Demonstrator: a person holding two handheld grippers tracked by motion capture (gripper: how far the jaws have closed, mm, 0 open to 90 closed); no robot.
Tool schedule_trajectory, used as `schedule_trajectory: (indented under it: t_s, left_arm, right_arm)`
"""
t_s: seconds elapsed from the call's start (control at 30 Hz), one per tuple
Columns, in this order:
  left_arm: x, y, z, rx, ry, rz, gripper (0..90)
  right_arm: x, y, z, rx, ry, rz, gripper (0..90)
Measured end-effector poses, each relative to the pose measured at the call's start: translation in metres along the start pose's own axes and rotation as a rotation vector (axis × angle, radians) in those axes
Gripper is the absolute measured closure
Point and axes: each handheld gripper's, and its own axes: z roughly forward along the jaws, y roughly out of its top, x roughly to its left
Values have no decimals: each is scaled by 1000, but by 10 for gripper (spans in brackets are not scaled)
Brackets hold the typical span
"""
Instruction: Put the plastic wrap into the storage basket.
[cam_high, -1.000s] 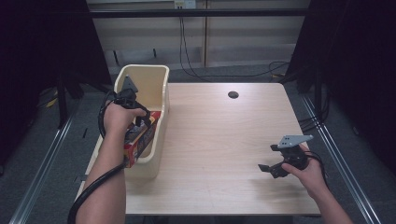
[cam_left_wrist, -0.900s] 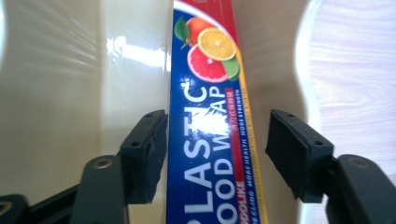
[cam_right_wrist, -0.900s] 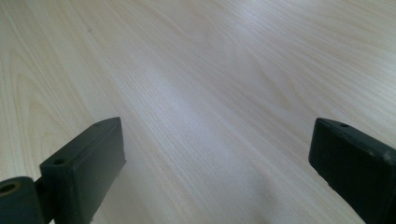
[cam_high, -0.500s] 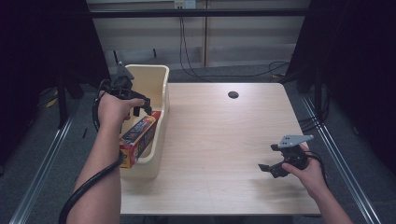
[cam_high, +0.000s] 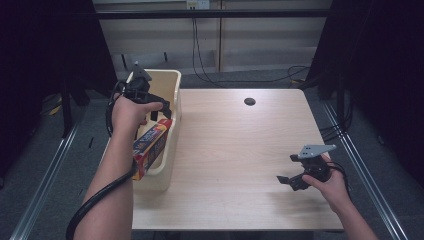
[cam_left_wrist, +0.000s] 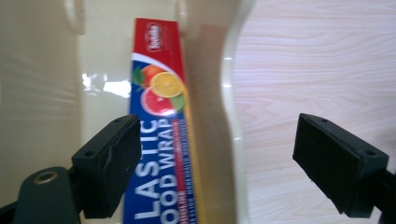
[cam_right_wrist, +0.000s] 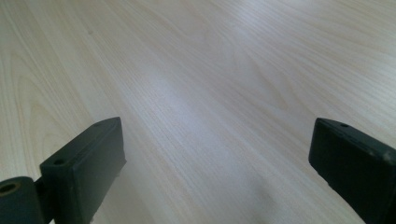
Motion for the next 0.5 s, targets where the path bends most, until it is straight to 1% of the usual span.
schedule_trajectory:
  t_s: [0.03,0.1,0.13,0.2,0.23,0.27,0.37,0.4,0.5]
  left_arm:
    - [-3,1,0,1,-2,10,149]
    - [-7,2,1,0,-13,15,148]
    - [-12,3,2,0,-14,30,148]
    - [-14,3,2,-2,-19,29,147]
    - [-19,4,3,2,-27,41,146]
    - [-19,4,3,2,-27,41,145]
    - [-25,5,5,4,-35,52,144]
    - [-28,5,5,6,-34,65,144]
    - [-33,6,6,8,-41,83,144]
  right_arm:
    - [0,0,0,-1,-2,0,34]
    - [0,0,0,-3,-1,2,33]
    - [0,0,0,-2,0,1,33]
    - [0,0,0,0,2,-1,34]
    - [0,0,0,0,1,0,34]
    - [0,0,0,0,1,0,34]
    - [0,0,0,0,1,0,34]
    - [0,0,0,1,2,0,34]
    - [0,0,0,1,3,-1,34]
